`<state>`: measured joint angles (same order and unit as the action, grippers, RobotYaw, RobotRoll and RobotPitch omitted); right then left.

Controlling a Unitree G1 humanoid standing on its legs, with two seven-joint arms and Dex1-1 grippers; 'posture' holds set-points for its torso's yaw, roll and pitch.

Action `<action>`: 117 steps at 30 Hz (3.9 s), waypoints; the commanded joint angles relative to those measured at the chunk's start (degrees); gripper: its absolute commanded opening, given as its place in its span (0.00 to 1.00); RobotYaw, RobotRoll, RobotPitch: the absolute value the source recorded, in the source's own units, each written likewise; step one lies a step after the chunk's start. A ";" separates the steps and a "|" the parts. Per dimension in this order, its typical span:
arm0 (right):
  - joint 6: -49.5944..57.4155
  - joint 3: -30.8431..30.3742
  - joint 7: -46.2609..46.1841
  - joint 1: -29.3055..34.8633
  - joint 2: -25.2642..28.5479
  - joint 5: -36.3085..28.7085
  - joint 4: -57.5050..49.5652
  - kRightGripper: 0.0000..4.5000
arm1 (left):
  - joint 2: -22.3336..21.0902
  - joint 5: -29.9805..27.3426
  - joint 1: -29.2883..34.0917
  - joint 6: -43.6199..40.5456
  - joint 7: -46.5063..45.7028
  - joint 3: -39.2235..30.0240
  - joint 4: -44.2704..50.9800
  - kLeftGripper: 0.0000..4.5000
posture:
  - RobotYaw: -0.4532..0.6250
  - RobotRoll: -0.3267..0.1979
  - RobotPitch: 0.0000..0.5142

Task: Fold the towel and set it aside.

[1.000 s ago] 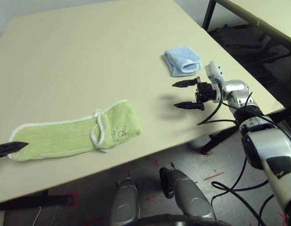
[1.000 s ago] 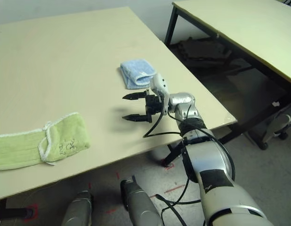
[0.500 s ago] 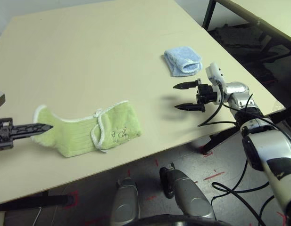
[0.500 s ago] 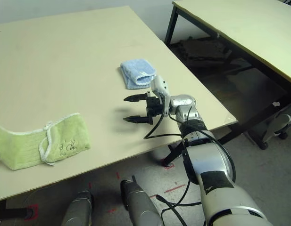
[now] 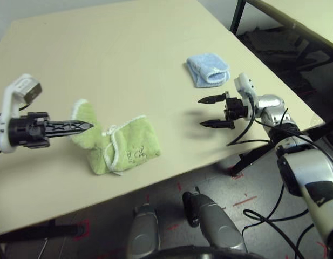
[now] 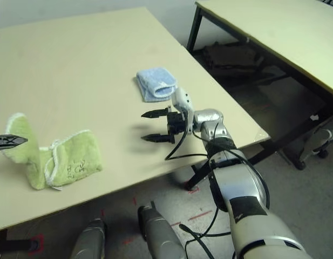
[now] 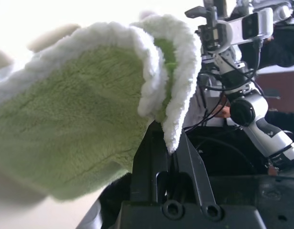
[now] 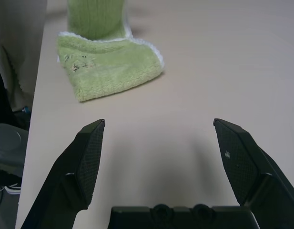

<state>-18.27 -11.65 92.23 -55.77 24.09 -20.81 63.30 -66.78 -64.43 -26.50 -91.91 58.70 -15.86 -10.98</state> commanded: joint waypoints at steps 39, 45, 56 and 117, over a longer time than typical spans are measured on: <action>0.97 -1.00 0.27 1.78 0.31 -1.24 -2.02 1.00 | 6.76 -13.17 14.96 7.81 -19.85 -12.61 17.67 1.00 | 0.33 0.62 0.34; 3.24 -0.30 0.27 1.14 0.16 -2.05 -2.04 1.00 | 5.74 -0.97 27.84 22.34 -8.23 -14.48 20.49 1.00 | 0.33 0.62 0.34; 13.45 4.32 0.27 3.93 -2.52 -4.55 -9.32 0.34 | 20.86 10.20 35.45 40.89 -17.67 -19.60 31.27 0.27 | 0.34 0.62 0.35; 40.62 -7.94 -30.92 20.65 -19.00 -1.64 -59.45 0.01 | 61.84 51.87 48.46 70.70 -59.35 7.04 55.90 0.00 | 0.38 0.62 0.41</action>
<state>22.70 -19.71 61.74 -34.59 5.60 -22.55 3.35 -5.28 -13.06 21.40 -21.55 -0.77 -8.99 46.13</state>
